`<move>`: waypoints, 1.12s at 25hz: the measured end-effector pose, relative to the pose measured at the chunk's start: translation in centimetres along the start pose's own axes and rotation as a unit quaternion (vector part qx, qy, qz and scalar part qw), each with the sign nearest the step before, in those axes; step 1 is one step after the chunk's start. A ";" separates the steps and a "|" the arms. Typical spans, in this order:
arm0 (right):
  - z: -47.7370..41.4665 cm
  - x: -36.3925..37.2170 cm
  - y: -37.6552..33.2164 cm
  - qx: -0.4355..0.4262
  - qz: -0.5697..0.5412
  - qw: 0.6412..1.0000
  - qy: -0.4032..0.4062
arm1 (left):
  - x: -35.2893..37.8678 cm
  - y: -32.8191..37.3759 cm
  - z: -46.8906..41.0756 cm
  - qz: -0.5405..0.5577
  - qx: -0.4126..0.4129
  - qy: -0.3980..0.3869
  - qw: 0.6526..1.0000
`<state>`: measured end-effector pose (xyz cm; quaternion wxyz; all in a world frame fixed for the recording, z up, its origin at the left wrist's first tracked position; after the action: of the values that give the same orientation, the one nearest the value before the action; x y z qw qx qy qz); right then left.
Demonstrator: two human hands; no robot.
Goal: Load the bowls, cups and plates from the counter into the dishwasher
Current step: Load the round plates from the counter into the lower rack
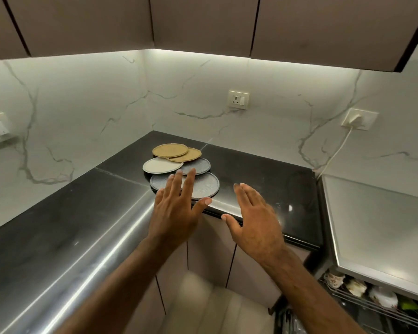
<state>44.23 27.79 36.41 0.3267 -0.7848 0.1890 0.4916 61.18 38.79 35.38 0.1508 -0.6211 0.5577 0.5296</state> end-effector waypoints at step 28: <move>-43.4 24.7 1.5 -0.103 -0.009 0.983 -0.150 | 18.3 -27.3 -35.5 -0.064 -0.179 -0.065 0.980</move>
<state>82.45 -2.99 26.93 0.2737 -0.7332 0.0791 0.6175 98.50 10.50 23.28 0.1067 -0.6368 0.4015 0.6495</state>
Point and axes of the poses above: each hand's wrist, its own z-axis away from the middle knuckle, its own x-axis out of the palm, y = z × x, the point moved 1 cm from there along -z, towards the middle knuckle, and after that the axes turned 5 degrees about x, right-handed, at the moved point
